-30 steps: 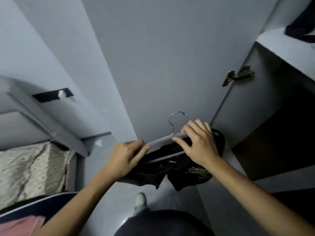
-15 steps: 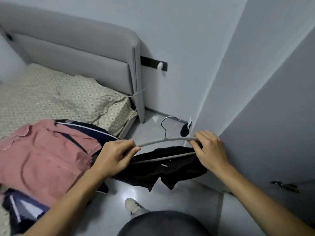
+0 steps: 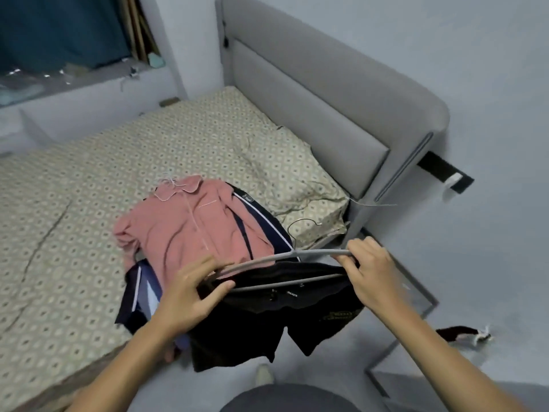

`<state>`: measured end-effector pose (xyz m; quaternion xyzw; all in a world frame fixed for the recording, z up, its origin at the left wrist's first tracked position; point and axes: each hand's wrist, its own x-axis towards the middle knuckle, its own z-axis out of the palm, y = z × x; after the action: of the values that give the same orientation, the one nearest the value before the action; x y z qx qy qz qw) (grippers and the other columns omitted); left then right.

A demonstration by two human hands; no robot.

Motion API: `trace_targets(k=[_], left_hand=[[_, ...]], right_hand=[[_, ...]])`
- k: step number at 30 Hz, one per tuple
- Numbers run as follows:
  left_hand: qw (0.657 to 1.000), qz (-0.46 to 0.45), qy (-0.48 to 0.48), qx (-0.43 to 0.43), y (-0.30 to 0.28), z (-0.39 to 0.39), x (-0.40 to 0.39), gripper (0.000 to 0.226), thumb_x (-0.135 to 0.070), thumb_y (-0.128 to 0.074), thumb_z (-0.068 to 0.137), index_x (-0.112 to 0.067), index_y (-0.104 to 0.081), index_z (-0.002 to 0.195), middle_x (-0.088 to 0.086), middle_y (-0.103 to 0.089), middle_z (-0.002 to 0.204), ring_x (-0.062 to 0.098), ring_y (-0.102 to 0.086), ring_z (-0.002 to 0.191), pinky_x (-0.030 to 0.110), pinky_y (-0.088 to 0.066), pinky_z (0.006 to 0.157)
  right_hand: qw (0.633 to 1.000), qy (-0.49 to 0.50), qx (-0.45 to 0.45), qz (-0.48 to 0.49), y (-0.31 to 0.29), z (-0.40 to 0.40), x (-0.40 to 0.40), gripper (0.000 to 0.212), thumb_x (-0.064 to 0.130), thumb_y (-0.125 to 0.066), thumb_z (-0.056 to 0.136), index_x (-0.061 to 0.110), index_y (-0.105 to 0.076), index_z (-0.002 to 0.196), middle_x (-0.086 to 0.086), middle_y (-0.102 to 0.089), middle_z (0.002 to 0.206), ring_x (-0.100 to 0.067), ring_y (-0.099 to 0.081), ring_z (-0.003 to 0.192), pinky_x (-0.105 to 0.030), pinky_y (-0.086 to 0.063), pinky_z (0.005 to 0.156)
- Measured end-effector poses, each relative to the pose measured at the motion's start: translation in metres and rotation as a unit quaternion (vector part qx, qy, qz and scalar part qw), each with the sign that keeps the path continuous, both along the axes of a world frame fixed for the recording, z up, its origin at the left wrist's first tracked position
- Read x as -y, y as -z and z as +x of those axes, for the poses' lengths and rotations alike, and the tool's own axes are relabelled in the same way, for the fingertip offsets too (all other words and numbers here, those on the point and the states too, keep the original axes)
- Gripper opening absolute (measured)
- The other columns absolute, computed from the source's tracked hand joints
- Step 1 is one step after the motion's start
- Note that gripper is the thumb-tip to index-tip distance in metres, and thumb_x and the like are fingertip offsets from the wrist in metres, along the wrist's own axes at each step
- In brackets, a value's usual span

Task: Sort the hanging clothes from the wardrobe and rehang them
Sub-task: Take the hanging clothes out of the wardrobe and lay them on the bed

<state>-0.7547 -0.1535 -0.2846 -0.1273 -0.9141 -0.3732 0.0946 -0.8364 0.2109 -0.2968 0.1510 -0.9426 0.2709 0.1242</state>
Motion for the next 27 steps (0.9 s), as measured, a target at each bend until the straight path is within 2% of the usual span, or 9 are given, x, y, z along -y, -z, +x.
trace_targets(k=[2, 4, 8, 12, 15, 17, 21, 25, 27], left_hand=[[0.997, 0.017, -0.058, 0.040, 0.008, 0.004, 0.034, 0.042, -0.049, -0.068, 0.094, -0.028, -0.067, 0.130, -0.016, -0.068, 0.118, 0.009, -0.067, 0.111, 0.029, -0.051, 0.094], [0.991, 0.033, -0.101, 0.076, 0.016, 0.008, 0.061, 0.044, -0.050, -0.068, 0.092, -0.033, -0.063, 0.133, -0.017, -0.068, 0.125, 0.008, -0.065, 0.118, 0.032, -0.050, 0.099], [0.979, 0.035, -0.181, 0.082, 0.034, 0.005, 0.093, 0.019, -0.048, -0.057, 0.098, -0.032, -0.063, 0.106, -0.016, -0.067, 0.096, 0.011, -0.067, 0.090, 0.039, -0.053, 0.080], [0.962, 0.053, -0.257, 0.073, 0.047, -0.013, 0.113, 0.022, -0.040, -0.053, 0.102, -0.021, -0.058, 0.091, -0.006, -0.056, 0.081, 0.022, -0.058, 0.077, 0.042, -0.047, 0.072], [0.949, 0.070, -0.301, 0.057, 0.047, -0.041, 0.124, 0.014, -0.025, -0.056, 0.102, -0.020, -0.058, 0.090, -0.006, -0.055, 0.081, 0.016, -0.056, 0.077, 0.031, -0.044, 0.073], [0.939, 0.077, -0.332, 0.046, 0.047, -0.062, 0.131, 0.013, -0.019, -0.058, 0.102, -0.024, -0.058, 0.090, -0.010, -0.055, 0.081, 0.008, -0.055, 0.076, 0.024, -0.042, 0.073], [0.915, 0.080, -0.393, 0.043, 0.054, -0.100, 0.157, 0.016, -0.020, -0.058, 0.102, -0.023, -0.056, 0.087, -0.008, -0.053, 0.079, 0.010, -0.053, 0.075, 0.026, -0.041, 0.072], [0.913, 0.080, -0.397, 0.055, 0.063, -0.124, 0.191, 0.018, -0.017, -0.059, 0.103, -0.029, -0.058, 0.089, -0.010, -0.054, 0.081, 0.009, -0.055, 0.078, 0.027, -0.043, 0.074], [0.908, 0.096, -0.401, 0.072, 0.072, -0.134, 0.211, 0.013, -0.022, -0.058, 0.103, -0.025, -0.062, 0.091, -0.007, -0.057, 0.083, 0.014, -0.058, 0.080, 0.032, -0.046, 0.076]], right_hand=[[0.999, -0.033, 0.006, -0.011, 0.003, -0.029, 0.029, 0.034, 0.037, -0.058, 0.095, 0.028, -0.035, 0.072, 0.017, -0.035, 0.068, -0.014, -0.041, 0.073, -0.042, -0.040, 0.062], [0.998, -0.065, 0.013, -0.021, 0.006, -0.055, 0.057, 0.034, 0.042, -0.053, 0.095, 0.026, -0.037, 0.070, 0.015, -0.036, 0.067, -0.015, -0.042, 0.072, -0.042, -0.040, 0.062], [0.991, -0.132, 0.015, -0.012, 0.010, -0.101, 0.112, 0.035, 0.050, -0.051, 0.094, 0.027, -0.038, 0.071, 0.014, -0.040, 0.068, -0.018, -0.046, 0.073, -0.039, -0.040, 0.061], [0.986, -0.164, 0.023, -0.007, 0.017, -0.154, 0.163, 0.040, 0.052, -0.054, 0.094, 0.022, -0.044, 0.069, 0.011, -0.046, 0.073, -0.021, -0.048, 0.079, -0.040, -0.040, 0.065], [0.988, -0.150, 0.040, -0.003, 0.029, -0.202, 0.196, 0.046, 0.049, -0.069, 0.092, 0.028, -0.037, 0.067, 0.012, -0.043, 0.081, -0.021, -0.048, 0.086, -0.041, -0.042, 0.072], [0.985, -0.155, 0.072, 0.007, 0.035, -0.233, 0.219, 0.049, 0.057, -0.067, 0.089, 0.029, -0.033, 0.068, 0.011, -0.043, 0.085, -0.020, -0.047, 0.086, -0.041, -0.043, 0.075], [0.953, -0.258, 0.155, 0.042, 0.050, -0.296, 0.256, 0.044, 0.074, -0.051, 0.081, 0.032, -0.044, 0.089, 0.010, -0.046, 0.098, -0.018, -0.049, 0.096, -0.046, -0.045, 0.084], [0.906, -0.333, 0.261, 0.015, 0.064, -0.346, 0.286, 0.057, 0.065, -0.067, 0.073, 0.037, -0.049, 0.119, 0.011, -0.052, 0.116, -0.016, -0.057, 0.102, -0.049, -0.049, 0.095], [0.889, -0.337, 0.312, 0.012, 0.075, -0.364, 0.303, 0.081, 0.053, -0.079, 0.074, 0.040, -0.041, 0.145, 0.008, -0.052, 0.139, -0.016, -0.055, 0.123, -0.045, -0.045, 0.108]])
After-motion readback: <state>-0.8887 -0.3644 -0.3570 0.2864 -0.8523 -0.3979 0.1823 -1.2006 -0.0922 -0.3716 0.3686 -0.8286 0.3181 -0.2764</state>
